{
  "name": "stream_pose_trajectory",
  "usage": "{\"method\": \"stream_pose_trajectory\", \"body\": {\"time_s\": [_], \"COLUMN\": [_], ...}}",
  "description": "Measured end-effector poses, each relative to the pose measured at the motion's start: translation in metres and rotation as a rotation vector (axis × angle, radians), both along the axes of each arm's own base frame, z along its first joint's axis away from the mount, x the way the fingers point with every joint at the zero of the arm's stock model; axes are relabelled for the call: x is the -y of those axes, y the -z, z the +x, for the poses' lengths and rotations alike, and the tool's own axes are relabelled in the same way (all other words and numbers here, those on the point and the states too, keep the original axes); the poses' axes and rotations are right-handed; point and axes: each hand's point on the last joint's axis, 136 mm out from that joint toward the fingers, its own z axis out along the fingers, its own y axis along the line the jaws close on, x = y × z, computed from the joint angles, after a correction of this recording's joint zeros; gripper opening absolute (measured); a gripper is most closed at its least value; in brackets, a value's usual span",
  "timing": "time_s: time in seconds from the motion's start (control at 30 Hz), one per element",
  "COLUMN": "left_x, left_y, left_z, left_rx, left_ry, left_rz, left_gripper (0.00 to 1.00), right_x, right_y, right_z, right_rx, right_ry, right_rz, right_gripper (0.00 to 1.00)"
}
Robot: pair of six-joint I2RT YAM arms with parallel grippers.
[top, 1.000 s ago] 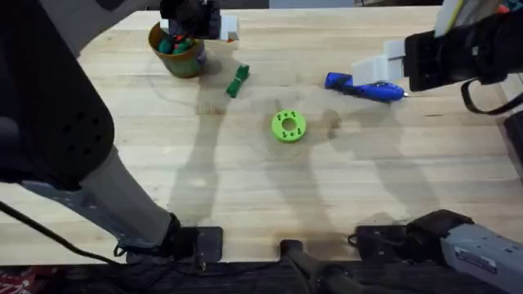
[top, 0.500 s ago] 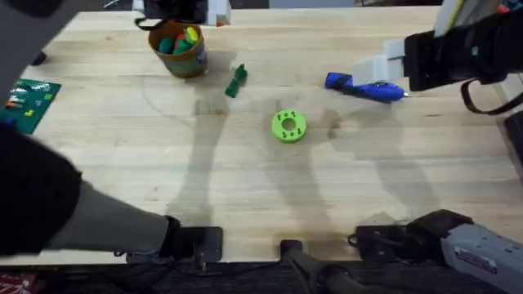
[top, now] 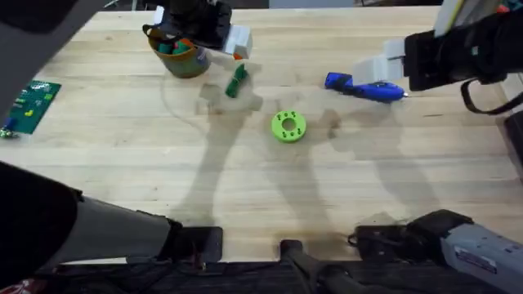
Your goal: Pick up the gripper from the table and insert it into the empty holder that is missing its gripper. Then pick up a screw, insert it into the mounting hole, and use the screwdriver to tighten it. Finally, clean up the table by picking up the vegetable and placing it into the bucket.
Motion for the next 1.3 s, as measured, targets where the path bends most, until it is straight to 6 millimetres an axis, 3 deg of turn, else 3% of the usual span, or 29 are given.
{"method": "stream_pose_trajectory", "body": {"time_s": [0.23,0.37,0.47,0.7,0.8,1.13,1.23,1.27,1.3], "left_x": [0.004,0.015,0.018,0.026,0.030,0.035,0.034,0.034,0.034], "left_y": [0.003,0.019,0.047,0.131,0.153,0.155,0.156,0.157,0.157], "left_z": [-0.004,-0.008,-0.006,0.008,0.014,0.039,0.038,0.038,0.037], "left_rx": [-0.027,-0.103,-0.174,-0.312,-0.323,-0.223,-0.227,-0.228,-0.230], "left_ry": [-0.002,-0.014,-0.022,0.002,0.019,0.084,0.096,0.097,0.101], "left_rz": [-0.032,-0.091,-0.091,-0.058,-0.049,-0.038,-0.028,-0.029,-0.029], "left_gripper": [0.889,0.889,0.889,0.889,0.889,0.880,0.745,0.644,0.483], "right_x": [0.000,0.000,0.000,0.000,0.000,-0.003,-0.003,-0.003,-0.003], "right_y": [0.000,0.000,0.000,0.000,0.001,0.021,0.021,0.022,0.021], "right_z": [0.000,0.000,0.000,0.000,0.001,0.009,0.009,0.009,0.009], "right_rx": [0.000,0.000,0.000,0.000,-0.004,-0.073,-0.076,-0.076,-0.076], "right_ry": [0.000,0.000,0.000,0.000,0.000,0.000,0.000,0.000,0.000], "right_rz": [0.000,0.000,0.000,0.000,-0.001,-0.024,-0.025,-0.025,-0.025], "right_gripper": [0.996,0.996,0.996,0.996,0.996,0.996,0.996,0.996,0.996]}}
